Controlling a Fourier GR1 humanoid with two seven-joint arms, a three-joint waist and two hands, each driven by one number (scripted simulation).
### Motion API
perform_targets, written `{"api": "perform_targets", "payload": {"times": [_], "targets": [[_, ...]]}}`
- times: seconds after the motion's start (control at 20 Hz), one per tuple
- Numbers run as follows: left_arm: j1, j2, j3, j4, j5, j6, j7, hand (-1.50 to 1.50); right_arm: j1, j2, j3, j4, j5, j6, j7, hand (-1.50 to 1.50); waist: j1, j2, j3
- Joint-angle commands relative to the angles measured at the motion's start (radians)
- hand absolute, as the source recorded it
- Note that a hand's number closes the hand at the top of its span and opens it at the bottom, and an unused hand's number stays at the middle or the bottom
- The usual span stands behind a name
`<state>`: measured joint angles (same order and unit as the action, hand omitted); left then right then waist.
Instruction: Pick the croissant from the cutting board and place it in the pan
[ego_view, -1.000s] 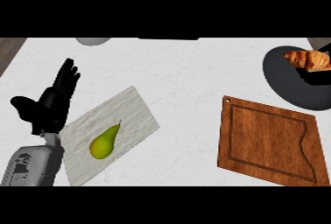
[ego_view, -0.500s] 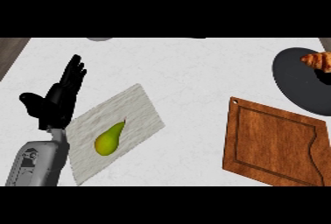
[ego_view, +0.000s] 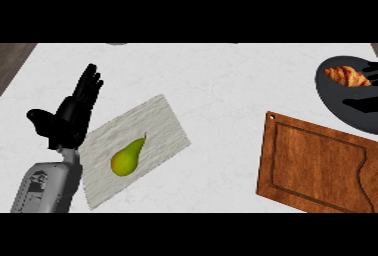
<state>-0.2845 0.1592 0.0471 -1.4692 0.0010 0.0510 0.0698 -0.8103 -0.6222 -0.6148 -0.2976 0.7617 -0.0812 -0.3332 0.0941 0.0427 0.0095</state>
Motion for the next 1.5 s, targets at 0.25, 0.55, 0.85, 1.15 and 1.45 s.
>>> {"api": "perform_targets", "payload": {"times": [0.25,0.55,0.85,1.15,1.45], "targets": [[-0.027,0.004,0.005,0.021,-0.015,0.014,0.017,0.00,-0.009,-0.032,-0.094,0.064,-0.096,0.047,-0.173,-1.50,-0.021,-0.002,0.001],[0.000,0.047,0.054,-0.004,0.023,-0.014,0.025,0.00,0.012,-0.050,-0.236,0.085,-0.250,0.114,-0.275,-1.50,-0.042,-0.021,-0.003],[0.068,0.030,0.027,-0.069,-0.003,0.010,0.050,0.00,0.147,-0.173,-0.267,0.127,-0.312,0.466,-0.391,-1.50,-0.075,-0.038,-0.005],[0.016,0.020,0.038,-0.028,-0.014,0.033,0.066,0.00,0.222,-0.231,-0.250,0.078,-0.360,0.632,-0.428,-1.50,-0.095,-0.043,-0.009],[0.095,0.031,0.079,0.002,0.020,-0.005,-0.027,0.00,0.345,-0.283,-0.254,0.004,-0.431,0.722,-0.436,-1.50,-0.107,-0.046,-0.011]]}}
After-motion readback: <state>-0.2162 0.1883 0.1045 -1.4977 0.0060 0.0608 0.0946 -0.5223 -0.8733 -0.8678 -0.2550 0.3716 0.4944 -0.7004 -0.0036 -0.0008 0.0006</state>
